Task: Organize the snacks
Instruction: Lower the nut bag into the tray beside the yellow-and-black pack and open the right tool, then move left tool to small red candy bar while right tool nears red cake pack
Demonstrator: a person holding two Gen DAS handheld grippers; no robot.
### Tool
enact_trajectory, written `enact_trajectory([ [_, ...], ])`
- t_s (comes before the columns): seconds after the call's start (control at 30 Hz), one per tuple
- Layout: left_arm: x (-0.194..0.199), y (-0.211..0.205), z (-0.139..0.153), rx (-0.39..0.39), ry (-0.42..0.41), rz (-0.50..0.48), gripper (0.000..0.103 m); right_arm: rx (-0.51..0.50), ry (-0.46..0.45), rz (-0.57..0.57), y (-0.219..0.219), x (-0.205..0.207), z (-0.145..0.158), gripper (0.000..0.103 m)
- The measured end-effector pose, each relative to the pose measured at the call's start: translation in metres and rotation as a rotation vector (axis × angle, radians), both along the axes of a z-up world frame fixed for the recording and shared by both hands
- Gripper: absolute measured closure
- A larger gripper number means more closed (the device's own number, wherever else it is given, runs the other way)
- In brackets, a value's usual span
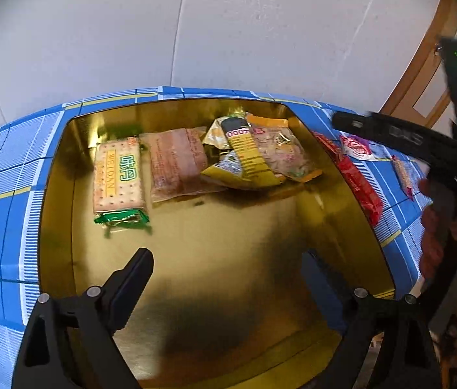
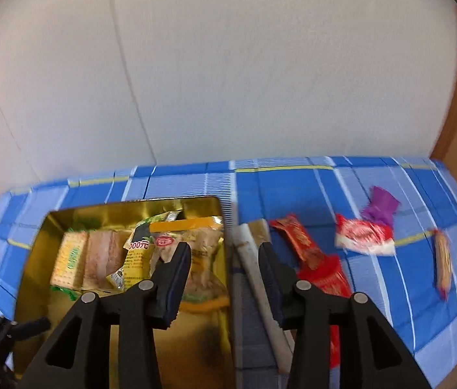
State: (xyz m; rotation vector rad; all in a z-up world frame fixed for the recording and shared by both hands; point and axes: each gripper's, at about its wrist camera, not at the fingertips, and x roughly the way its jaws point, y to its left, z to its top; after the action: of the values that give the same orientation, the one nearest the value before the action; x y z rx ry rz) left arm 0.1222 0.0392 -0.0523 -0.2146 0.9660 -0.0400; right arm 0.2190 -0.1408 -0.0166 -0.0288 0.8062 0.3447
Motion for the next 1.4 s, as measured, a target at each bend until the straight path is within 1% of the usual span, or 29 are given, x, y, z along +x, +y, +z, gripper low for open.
enact_trajectory([
  [0.1, -0.004, -0.007, 0.003, -0.002, -0.008, -0.010, 0.010, 0.036, -0.026, -0.065, -0.030, -0.021, 0.002, 0.059],
  [0.23, -0.010, -0.019, 0.007, -0.021, -0.020, -0.024, 0.010, 0.058, -0.050, -0.172, -0.074, -0.048, -0.004, 0.059],
  [0.4, -0.022, -0.041, 0.015, -0.052, -0.065, -0.072, 0.009, 0.077, -0.046, -0.276, -0.123, -0.074, -0.027, 0.059],
  [0.47, -0.025, -0.054, 0.018, -0.041, -0.081, -0.098, 0.007, 0.085, -0.044, -0.300, -0.138, -0.080, -0.036, 0.059],
  [0.6, -0.030, -0.077, 0.022, -0.004, -0.100, -0.151, 0.007, 0.167, -0.031, -0.328, -0.158, -0.087, -0.055, 0.059],
  [0.73, -0.032, -0.088, 0.024, 0.009, -0.119, -0.176, 0.007, 0.228, -0.015, -0.332, -0.164, -0.090, -0.069, 0.059],
  [0.8, -0.031, -0.091, 0.025, -0.010, -0.134, -0.183, 0.007, 0.240, 0.004, -0.310, -0.162, -0.088, -0.074, 0.059],
  [0.9, -0.030, -0.094, 0.025, -0.050, -0.143, -0.182, 0.005, 0.207, -0.025, -0.275, -0.152, -0.086, -0.068, 0.059],
  [0.97, -0.029, -0.096, 0.026, -0.068, -0.142, -0.186, 0.005, 0.185, -0.046, -0.251, -0.145, -0.082, -0.063, 0.056],
  [1.03, -0.028, -0.099, 0.028, -0.039, -0.145, -0.182, 0.005, 0.171, -0.058, -0.214, -0.135, -0.073, -0.055, 0.054],
  [1.1, -0.027, -0.100, 0.028, -0.004, -0.149, -0.176, 0.005, 0.176, -0.078, -0.129, -0.122, -0.061, -0.046, 0.054],
  [1.17, -0.026, -0.097, 0.028, 0.014, -0.152, -0.164, 0.005, 0.143, -0.085, -0.068, -0.108, -0.047, -0.043, 0.054],
  [1.2, -0.025, -0.095, 0.028, 0.018, -0.149, -0.155, 0.005, 0.121, -0.091, -0.058, -0.103, -0.038, -0.044, 0.054],
  [1.27, -0.023, -0.088, 0.027, 0.015, -0.144, -0.138, 0.005, 0.075, -0.078, -0.091, -0.098, -0.023, -0.052, 0.054],
  [1.37, -0.020, -0.082, 0.025, 0.020, -0.136, -0.122, 0.005, 0.024, -0.033, -0.124, -0.095, -0.001, -0.068, 0.054],
  [1.4, -0.019, -0.080, 0.025, 0.024, -0.136, -0.117, 0.005, 0.009, -0.002, -0.130, -0.095, 0.005, -0.074, 0.054],
])
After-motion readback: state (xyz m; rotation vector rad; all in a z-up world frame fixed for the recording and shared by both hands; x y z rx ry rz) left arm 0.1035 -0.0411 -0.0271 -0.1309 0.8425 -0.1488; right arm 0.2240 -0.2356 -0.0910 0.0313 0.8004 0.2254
